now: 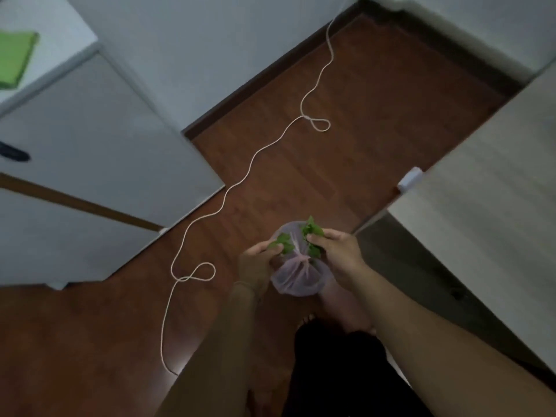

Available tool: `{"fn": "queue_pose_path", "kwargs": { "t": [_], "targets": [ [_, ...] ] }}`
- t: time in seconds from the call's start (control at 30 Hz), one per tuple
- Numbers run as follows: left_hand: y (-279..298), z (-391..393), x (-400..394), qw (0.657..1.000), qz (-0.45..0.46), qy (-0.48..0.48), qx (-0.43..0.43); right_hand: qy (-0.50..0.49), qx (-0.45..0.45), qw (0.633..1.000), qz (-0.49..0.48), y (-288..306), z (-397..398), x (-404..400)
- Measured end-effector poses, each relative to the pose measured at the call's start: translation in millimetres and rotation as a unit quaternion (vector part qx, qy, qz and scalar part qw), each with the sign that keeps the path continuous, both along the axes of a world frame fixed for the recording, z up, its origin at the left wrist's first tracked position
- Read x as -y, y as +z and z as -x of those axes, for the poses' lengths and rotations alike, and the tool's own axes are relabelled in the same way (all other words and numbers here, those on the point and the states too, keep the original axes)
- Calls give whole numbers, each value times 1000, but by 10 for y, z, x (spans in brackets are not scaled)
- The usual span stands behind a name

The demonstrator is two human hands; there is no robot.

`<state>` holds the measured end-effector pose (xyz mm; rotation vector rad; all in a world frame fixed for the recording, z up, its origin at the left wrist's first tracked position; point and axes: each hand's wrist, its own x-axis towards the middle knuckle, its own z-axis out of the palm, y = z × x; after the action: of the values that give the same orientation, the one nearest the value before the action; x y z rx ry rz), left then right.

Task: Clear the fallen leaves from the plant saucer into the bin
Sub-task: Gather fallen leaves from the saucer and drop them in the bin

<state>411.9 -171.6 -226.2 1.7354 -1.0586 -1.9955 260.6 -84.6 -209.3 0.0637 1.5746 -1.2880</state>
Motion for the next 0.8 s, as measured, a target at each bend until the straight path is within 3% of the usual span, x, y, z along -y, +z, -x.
{"fn": "queue_pose_path", "kwargs": {
  "t": [0.23,0.4,0.6,0.8],
  "targets": [
    [-1494,-10,-60,996,-45,-5,82,125,-131,965,-191,-1816,42,-4],
    [-2380,-63,-64,992,-37,-20,121,214,-202,931,-214,-2437,85,-33],
    [-2479,133,-101,992,-76,-9,96,262,-154,939,-161,-2701,80,95],
    [-2475,238,-156,981,-8,-127,145,369,-205,891,-166,-2859,94,119]
  ]
}}
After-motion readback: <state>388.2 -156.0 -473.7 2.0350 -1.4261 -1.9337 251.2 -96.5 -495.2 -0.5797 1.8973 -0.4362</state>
